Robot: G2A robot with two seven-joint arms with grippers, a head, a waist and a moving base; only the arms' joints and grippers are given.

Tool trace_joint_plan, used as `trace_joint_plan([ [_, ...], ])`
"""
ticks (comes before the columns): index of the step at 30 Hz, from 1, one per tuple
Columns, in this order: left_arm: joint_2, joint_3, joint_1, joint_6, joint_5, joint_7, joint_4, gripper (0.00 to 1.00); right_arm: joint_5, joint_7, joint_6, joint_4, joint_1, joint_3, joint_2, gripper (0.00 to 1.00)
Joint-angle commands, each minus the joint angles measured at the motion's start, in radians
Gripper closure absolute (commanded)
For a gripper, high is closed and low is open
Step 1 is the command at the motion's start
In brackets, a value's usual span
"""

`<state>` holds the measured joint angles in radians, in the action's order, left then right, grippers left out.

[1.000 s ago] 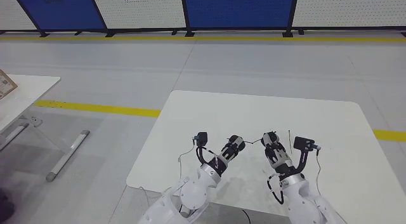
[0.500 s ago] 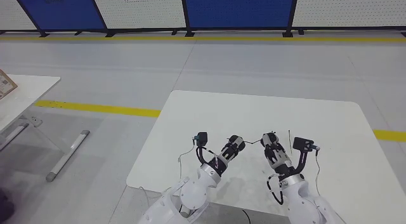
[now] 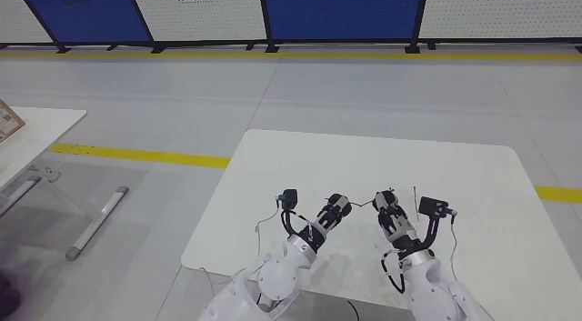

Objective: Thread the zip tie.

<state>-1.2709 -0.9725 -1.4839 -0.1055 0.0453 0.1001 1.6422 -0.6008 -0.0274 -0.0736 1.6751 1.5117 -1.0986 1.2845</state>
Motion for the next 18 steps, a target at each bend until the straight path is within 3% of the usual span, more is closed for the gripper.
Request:
trace_joint_plan([
  [1,0.000,0.000,0.000,0.000,0.000,0.000,0.000,1.00,0.002,-0.007,-0.004,-0.002,0.003,-0.002,0.001,1.00],
  [18,0.000,0.000,0.000,0.000,0.000,0.000,0.000,1.00,-0.008,-0.016,-0.015,0.008,0.018,-0.014,0.006,1.00],
])
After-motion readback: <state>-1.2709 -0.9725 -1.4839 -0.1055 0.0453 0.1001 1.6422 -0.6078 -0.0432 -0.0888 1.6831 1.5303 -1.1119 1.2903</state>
